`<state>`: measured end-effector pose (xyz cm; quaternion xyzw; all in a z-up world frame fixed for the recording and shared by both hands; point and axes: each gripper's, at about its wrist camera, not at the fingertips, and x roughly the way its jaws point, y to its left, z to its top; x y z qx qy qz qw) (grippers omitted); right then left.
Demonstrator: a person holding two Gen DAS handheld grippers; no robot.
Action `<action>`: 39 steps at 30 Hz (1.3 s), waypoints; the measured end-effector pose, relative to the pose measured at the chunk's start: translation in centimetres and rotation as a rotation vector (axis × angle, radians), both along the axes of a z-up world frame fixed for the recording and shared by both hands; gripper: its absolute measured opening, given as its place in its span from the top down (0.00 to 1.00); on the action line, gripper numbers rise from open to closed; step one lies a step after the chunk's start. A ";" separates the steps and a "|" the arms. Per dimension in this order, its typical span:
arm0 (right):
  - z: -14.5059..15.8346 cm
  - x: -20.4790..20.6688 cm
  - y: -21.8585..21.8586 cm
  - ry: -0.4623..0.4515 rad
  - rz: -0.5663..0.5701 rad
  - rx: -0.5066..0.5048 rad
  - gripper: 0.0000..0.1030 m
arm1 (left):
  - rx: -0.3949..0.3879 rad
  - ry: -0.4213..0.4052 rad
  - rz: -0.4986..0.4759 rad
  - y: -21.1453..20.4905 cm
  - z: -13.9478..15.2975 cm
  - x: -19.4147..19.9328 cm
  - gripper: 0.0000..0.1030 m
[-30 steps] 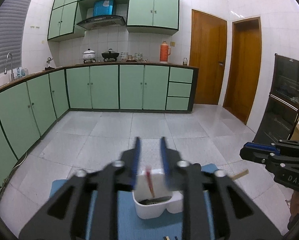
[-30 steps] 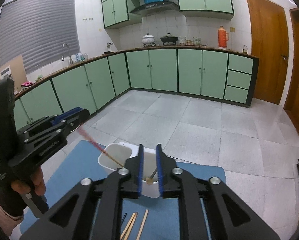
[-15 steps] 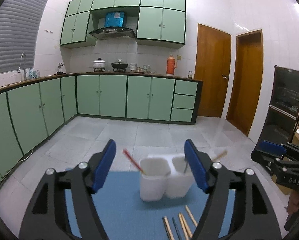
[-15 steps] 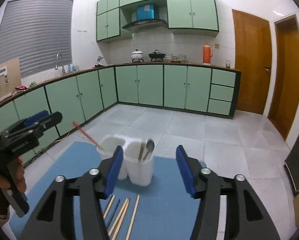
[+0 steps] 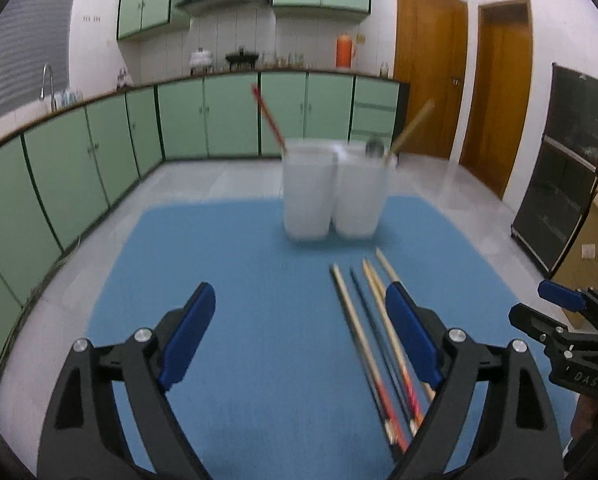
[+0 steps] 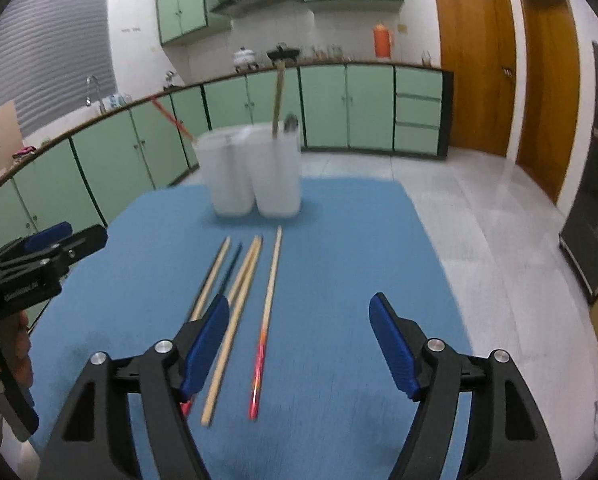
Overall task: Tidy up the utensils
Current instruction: 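Move both open tools back over the remaining chopsticks, then grasp a red-patterned chopstick with the right gripper while the left grasps a black chopstick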
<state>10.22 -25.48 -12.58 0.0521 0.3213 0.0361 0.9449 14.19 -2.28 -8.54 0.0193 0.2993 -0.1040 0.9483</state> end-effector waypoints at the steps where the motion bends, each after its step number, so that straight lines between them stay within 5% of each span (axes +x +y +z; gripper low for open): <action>1: -0.7 -0.4 0.3 0.009 0.000 0.003 0.34 | 0.006 0.016 0.001 0.1 -0.6 -0.2 0.18; 13: -6.5 -2.5 2.5 0.139 0.040 0.007 0.66 | 0.044 0.119 0.011 0.6 -5.2 -3.3 0.20; 19: -7.1 -2.3 3.6 0.134 0.058 -0.035 0.72 | 0.050 0.137 0.003 0.4 -6.2 -4.1 0.22; 23: -7.1 -2.0 4.0 0.135 0.072 -0.054 0.93 | 0.053 0.150 -0.018 -0.3 -6.6 -4.5 0.23; 39: -6.9 -2.4 1.8 0.141 0.032 -0.027 0.94 | 0.065 0.228 -0.097 -3.3 -9.1 -5.3 0.26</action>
